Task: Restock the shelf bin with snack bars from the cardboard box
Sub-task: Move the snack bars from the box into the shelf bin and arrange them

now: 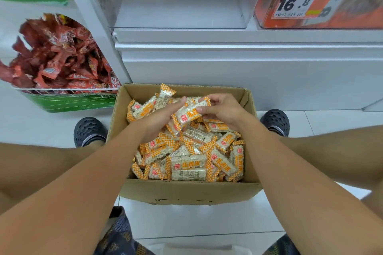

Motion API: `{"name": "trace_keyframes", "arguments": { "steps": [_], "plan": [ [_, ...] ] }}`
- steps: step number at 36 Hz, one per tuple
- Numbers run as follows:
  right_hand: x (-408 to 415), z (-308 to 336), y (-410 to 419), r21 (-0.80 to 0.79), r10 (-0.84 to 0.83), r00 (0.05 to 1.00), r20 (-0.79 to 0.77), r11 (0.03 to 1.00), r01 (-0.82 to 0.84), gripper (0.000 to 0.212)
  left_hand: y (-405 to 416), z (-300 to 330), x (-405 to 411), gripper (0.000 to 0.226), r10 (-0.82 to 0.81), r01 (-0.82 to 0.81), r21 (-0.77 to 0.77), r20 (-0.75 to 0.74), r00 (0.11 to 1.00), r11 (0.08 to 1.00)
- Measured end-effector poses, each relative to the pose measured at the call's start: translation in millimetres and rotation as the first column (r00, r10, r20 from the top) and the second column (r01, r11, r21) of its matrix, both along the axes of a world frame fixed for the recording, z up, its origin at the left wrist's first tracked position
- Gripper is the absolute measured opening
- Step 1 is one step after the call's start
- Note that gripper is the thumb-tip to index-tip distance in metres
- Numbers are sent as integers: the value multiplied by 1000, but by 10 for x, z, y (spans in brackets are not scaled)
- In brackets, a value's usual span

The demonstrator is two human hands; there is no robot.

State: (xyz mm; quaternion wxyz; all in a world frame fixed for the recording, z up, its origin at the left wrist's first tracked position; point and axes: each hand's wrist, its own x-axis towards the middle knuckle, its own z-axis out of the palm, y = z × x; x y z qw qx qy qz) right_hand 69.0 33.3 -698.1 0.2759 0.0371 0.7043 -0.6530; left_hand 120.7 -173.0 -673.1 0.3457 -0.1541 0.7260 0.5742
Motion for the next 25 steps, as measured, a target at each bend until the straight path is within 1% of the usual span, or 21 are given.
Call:
{"name": "trace_keyframes", "arguments": {
  "steps": [1,3,5,7,9,12,14,17,20,21,23,24,25],
  "plan": [
    [3,-10,-7,1,12,1000,5,1000,-12,36,24,-13,3,98,-31,30,-24,-22,999,999],
    [2,-20,-26,1,42,999,21,999,-42,37,43,-63,-2,80,-27,23,-59,-69,997,998],
    [14,-15,-48,12,68,997,25,998,-69,33,31,-87,-7,75,-30,23,-91,-82,996,996],
    [26,1,-63,75,116,993,-9,991,-115,30,4,-97,-8,77,-40,34,-91,-62,997,995],
    [36,14,-72,107,185,983,-8,977,-183,33,-15,-88,-4,80,-45,42,-64,-38,998,997],
    [43,29,-93,8,287,954,84,958,-288,45,-6,-48,-25,91,-86,86,-26,-19,996,996],
    [29,57,-106,-26,344,933,108,939,-343,53,15,-2,-46,100,-127,126,-29,-17,992,992],
    [-26,139,-109,-55,408,907,102,913,-404,64,52,92,-69,98,-111,109,-45,-30,993,993],
    [-72,271,-102,-69,396,917,51,917,-392,63,93,149,-92,92,-101,96,-66,-74,992,993],
    [-88,303,-92,-88,366,930,33,928,-362,60,90,136,-110,85,-73,64,-84,-102,992,994],
    [-116,350,-60,-167,277,961,24,949,-269,53,65,138,-137,59,-8,-15,-119,-187,982,993],
    [-127,373,-42,-206,236,971,29,952,-225,49,42,147,-144,51,3,-34,-129,-230,973,991],
    [-133,394,-25,-237,208,977,35,952,-194,45,14,156,-152,50,-12,-25,-141,-255,967,990]
  ]
}}
